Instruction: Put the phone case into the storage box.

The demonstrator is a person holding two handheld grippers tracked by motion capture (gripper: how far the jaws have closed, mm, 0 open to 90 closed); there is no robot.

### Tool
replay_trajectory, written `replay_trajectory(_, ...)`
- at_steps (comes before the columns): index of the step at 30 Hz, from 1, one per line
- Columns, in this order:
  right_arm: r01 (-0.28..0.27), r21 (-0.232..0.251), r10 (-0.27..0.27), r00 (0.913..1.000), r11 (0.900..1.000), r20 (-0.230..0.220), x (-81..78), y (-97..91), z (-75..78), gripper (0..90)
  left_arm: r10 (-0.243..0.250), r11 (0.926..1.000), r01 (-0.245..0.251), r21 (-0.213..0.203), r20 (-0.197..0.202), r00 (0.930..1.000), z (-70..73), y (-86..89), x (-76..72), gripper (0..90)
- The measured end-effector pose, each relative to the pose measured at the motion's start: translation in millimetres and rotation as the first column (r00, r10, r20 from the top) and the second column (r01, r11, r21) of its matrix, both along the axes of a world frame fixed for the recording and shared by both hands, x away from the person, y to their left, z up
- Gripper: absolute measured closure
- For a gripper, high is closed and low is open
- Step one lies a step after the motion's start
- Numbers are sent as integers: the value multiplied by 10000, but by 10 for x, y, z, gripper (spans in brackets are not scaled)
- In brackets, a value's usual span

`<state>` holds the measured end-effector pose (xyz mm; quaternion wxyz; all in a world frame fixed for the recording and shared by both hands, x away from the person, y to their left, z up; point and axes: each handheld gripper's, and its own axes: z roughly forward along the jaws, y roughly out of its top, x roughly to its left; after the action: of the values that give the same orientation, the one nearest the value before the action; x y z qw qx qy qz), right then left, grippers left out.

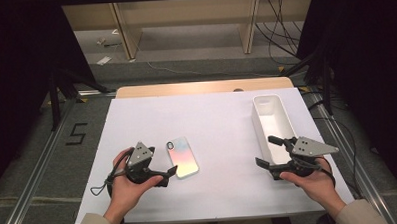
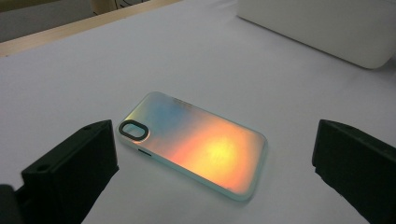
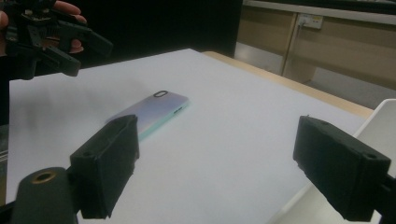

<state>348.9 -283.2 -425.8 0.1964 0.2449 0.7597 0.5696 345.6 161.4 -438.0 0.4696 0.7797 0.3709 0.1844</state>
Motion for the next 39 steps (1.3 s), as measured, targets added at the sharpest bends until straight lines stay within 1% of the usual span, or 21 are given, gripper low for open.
replay_trajectory(8, 36, 83, -37, 10000, 10000, 47, -4, -1, 7, 156, -23, 10000, 23, 18, -34, 10000, -2, 0, 0, 9)
replay_trajectory(10, 35, 80, -35, 10000, 10000, 35, -3, -1, 8, 157, 31, 10000, -31, 29, -43, 10000, -5, 0, 6, 42)
replay_trajectory(11, 37, 77, -37, 10000, 10000, 35, -2, -1, 7, 157, 31, 10000, -31, 29, -43, 10000, -5, 0, 6, 80)
replay_trajectory(12, 37, 77, -37, 10000, 10000, 35, -2, -1, 7, 157, 148, 9999, -148, 73, -31, 9999, -4, 3, 9, 80)
replay_trajectory(13, 45, 87, -45, 10000, 10000, 38, -1, -1, 6, 157, 209, 9998, -209, 52, -34, 9998, -1, 6, 14, 144)
replay_trajectory(14, 39, 98, -39, 10000, 9999, 47, 0, 0, 6, 157, 246, 9997, -246, -18, -65, 9997, 0, 5, 24, 185)
replay_trajectory(15, 37, 96, -37, 10000, 9999, 34, 3, 2, 5, 158, 323, 9995, -324, -23, -110, 9994, -2, 2, 32, 252)
replay_trajectory(16, 37, 96, -37, 10000, 9999, 34, 3, 2, 5, 158, 373, 9993, -372, 34, -113, 9992, -3, -1, 41, 252)
replay_trajectory(17, 26, 87, -26, 10000, 10000, 20, 5, 6, 5, 158, 400, 9992, -399, 50, -137, 9991, -4, -9, 50, 369)
replay_trajectory(18, 26, 87, -26, 10000, 10000, 20, 5, 6, 5, 158, 469, 9988, -467, 116, -141, 9988, -6, -17, 60, 369)
replay_trajectory(19, 29, 82, -29, 10000, 10000, 20, 6, 11, 4, 158, 550, 9980, -545, 318, -144, 9984, -10, -35, 82, 528)
replay_trajectory(21, 41, 85, -41, 10000, 10000, 9, 7, 16, 1, 159, 482, 9981, -475, 404, -160, 9987, -11, -46, 92, 649)
replay_trajectory(22, 41, 85, -41, 10000, 10000, 9, 7, 16, 1, 159, 497, 9975, -490, 511, -135, 9987, -12, -60, 101, 649)
replay_trajectory(24, 44, 92, -44, 10000, 9999, 20, 10, 19, 1, 160, 509, 9967, -500, 643, -116, 9986, -8, -96, 120, 765)
replay_trajectory(27, 50, 66, -50, 10000, 10000, 14, 11, 21, -2, 160, 454, 9942, -441, 981, -106, 9989, -2, -177, 153, 888)
replay_trajectory(29, 54, 78, -54, 10000, 10000, 9, 11, 21, -1, 160, 259, 9935, -219, 1113, -346, 9991, -24, -272, 198, 900)
replay_trajectory(30, 54, 78, -54, 10000, 10000, 9, 11, 21, -1, 160, 259, 9935, -219, 1113, -346, 9991, -24, -272, 198, 900)
replay_trajectory(31, 56, 87, -56, 10000, 9999, -2, 12, 20, -2, 160, 147, 9928, -82, 1191, -542, 9984, -44, -337, 236, 900)
replay_trajectory(32, 56, 87, -56, 10000, 9999, -2, 12, 20, -2, 160, 147, 9928, -82, 1191, -542, 9984, -44, -337, 236, 900)
replay_trajectory(34, 46, 114, -46, 10000, 9999, -26, 14, 20, -4, 161, 106, 9931, -22, 1169, -712, 9974, -67, -406, 288, 900)
replay_trajectory(39, 29, 128, -29, 10000, 9999, -13, 17, 21, -5, 162, -42, 9911, 172, 1324, -982, 9952, -116, -576, 387, 900)
